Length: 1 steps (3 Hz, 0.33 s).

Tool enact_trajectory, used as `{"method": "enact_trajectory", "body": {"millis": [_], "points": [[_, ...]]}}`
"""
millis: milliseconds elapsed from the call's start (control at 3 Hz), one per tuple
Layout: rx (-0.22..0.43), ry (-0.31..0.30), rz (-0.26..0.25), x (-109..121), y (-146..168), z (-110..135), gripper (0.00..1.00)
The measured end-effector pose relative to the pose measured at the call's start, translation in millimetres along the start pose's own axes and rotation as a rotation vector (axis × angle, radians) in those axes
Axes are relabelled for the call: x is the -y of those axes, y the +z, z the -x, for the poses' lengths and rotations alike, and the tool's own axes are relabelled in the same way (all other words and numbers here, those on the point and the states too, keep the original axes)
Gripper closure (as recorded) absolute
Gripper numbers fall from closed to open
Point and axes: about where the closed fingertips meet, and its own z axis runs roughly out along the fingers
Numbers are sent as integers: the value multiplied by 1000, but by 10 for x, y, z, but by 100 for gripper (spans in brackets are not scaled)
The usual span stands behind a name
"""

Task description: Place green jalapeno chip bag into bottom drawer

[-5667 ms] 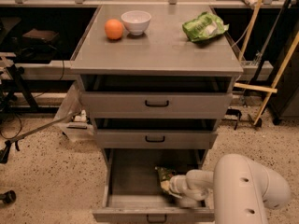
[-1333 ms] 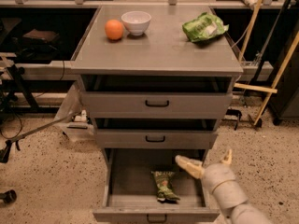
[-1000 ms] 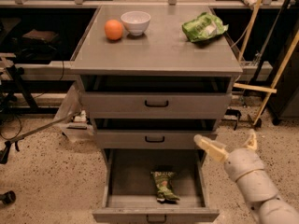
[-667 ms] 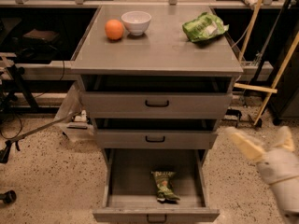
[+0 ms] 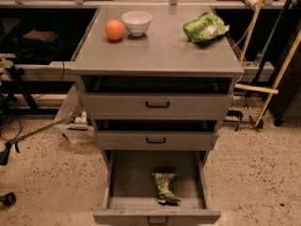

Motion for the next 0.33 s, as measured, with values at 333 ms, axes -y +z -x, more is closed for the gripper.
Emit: {"method": "enact_trajectory", "body": {"millis": [333], "points": [[-2, 0, 3, -21, 4, -15, 0]]}}
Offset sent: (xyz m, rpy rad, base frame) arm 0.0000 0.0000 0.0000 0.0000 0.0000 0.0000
